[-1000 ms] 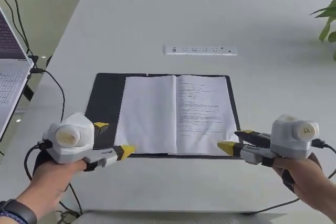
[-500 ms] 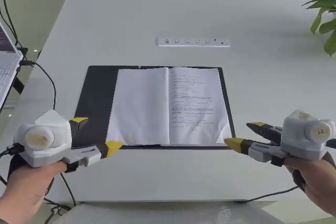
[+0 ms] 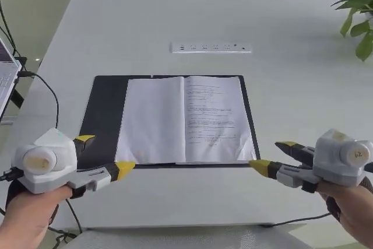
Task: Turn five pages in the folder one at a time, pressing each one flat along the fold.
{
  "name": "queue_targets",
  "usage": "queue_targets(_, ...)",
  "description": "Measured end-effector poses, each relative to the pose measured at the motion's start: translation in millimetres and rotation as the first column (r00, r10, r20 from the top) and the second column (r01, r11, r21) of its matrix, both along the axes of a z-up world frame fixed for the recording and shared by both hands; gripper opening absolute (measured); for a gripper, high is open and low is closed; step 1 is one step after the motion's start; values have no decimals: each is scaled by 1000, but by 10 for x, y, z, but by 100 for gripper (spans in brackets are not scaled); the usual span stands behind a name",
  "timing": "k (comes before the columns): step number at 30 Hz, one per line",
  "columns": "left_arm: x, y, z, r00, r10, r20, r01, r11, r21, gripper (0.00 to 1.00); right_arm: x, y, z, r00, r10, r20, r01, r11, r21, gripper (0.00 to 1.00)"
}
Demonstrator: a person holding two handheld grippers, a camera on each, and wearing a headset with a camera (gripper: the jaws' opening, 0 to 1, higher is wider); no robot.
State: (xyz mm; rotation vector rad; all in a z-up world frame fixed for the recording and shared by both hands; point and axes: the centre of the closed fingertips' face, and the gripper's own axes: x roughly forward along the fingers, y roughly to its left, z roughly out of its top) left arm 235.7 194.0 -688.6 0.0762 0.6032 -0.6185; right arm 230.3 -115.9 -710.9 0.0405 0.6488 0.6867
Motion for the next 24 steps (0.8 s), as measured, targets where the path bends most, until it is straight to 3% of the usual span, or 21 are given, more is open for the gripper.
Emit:
queue_targets(6, 34, -63, 15, 1000, -13, 0, 13, 1000, 1, 70, -17, -28, -17, 1000, -10, -5, 10, 1000, 2, 58)
queue_targets(14, 115, -275, 29, 998, -59, 3, 59, 998, -1, 70, -50, -50, -45, 1000, -22, -16, 22, 1000, 7, 57)
queue_targets(24, 215, -821, 3, 986, -169, 2, 169, 986, -18, 70, -102, -71, -56, 999, -40, -18, 41, 999, 14, 57)
